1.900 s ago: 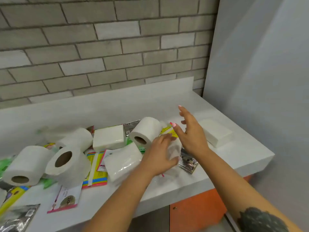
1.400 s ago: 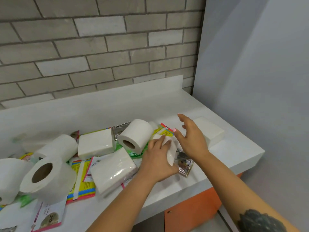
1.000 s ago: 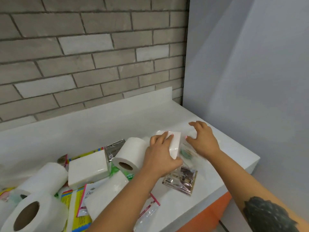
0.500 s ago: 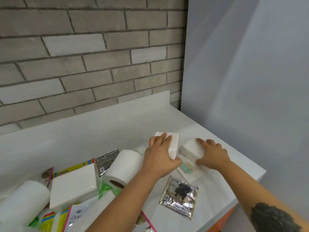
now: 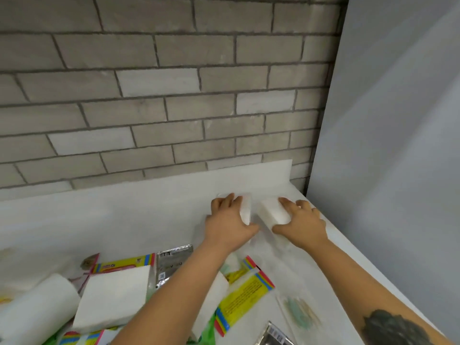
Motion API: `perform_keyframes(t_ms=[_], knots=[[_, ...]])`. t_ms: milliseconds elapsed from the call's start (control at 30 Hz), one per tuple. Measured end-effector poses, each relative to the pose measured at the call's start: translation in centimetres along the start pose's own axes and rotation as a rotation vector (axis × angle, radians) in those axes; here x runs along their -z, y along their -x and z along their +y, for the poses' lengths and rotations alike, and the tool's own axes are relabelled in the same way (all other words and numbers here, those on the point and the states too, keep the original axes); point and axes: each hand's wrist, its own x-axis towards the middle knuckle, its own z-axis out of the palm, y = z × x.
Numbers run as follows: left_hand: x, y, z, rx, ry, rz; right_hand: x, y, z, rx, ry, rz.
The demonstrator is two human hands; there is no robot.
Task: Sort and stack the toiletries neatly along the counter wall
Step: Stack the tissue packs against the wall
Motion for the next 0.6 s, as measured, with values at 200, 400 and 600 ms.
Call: perform_keyframes(t_ms=[200,400,600], knots=[[-0.4,-5.0,-3.2,0.148,-0.071,-0.097,-2.0,-4.9,-4.4,0.014,0.021,-0.044],[-2.2,-8.7,-6.5,0.22,-0.125,-0.102,-5.4,-9.0,-7.3,-0.02,0.019,-0.119],[-4.2,-11.9,-8.7,0.242,-0.214,-0.171,-9.2,-12.0,-8.2,-0.023,0.067,-0.148]])
